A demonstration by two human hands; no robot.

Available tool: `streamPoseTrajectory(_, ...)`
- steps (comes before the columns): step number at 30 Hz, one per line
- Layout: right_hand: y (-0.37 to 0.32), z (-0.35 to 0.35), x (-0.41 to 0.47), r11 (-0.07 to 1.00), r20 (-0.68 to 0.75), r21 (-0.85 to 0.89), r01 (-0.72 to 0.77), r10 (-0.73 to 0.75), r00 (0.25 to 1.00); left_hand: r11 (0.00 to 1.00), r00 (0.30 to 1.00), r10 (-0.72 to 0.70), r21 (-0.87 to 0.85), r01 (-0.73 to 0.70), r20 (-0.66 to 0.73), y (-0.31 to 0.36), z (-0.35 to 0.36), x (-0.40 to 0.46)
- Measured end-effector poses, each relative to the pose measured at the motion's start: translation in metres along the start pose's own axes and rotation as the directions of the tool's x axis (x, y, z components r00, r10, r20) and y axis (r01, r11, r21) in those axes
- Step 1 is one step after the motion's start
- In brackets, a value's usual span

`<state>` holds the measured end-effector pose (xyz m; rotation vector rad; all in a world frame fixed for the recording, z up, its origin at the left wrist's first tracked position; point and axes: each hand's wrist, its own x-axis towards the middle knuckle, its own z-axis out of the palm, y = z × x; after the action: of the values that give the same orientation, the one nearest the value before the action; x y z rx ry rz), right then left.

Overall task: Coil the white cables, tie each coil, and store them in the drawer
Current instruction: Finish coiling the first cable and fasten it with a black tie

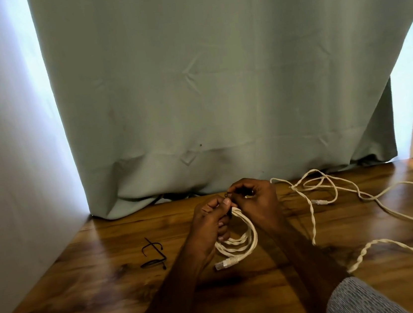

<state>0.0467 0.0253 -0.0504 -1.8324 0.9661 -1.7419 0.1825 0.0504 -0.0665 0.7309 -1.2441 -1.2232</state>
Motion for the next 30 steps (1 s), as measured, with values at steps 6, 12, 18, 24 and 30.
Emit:
streamPoseTrajectory(6,-0.0019,-0.0019,-0.0011,1.000,0.024,0.010,-0.002,0.001,1.000,1.000,1.000,0.022,0.016,-0.022,-0.014,0.0026,-0.0004,-0.0004)
streamPoseTrajectory(12,-0.0016,-0.0019,-0.0016,1.000,0.055,0.001,-0.013,0.013,0.998,0.999,1.000,0.011,0.042,-0.010,-0.014,0.0024,-0.0031,-0.0012)
streamPoseTrajectory(18,-0.0058,-0.0015,-0.0019,0.998,0.086,0.046,-0.032,0.028,0.996,0.999,1.000,-0.006,0.033,0.007,-0.015,0.0022,-0.0047,-0.0008)
streamPoseTrajectory(24,-0.0055,-0.0028,-0.0030,0.994,0.065,0.071,-0.080,0.075,0.995,1.000,1.000,0.003,0.030,-0.003,-0.009,0.0042,-0.0030,-0.0012)
streamPoseTrajectory(30,-0.0018,-0.0035,-0.0020,0.992,0.039,0.099,-0.077,0.073,0.997,0.999,1.000,0.012,0.031,-0.011,-0.005,0.0051,-0.0034,-0.0027)
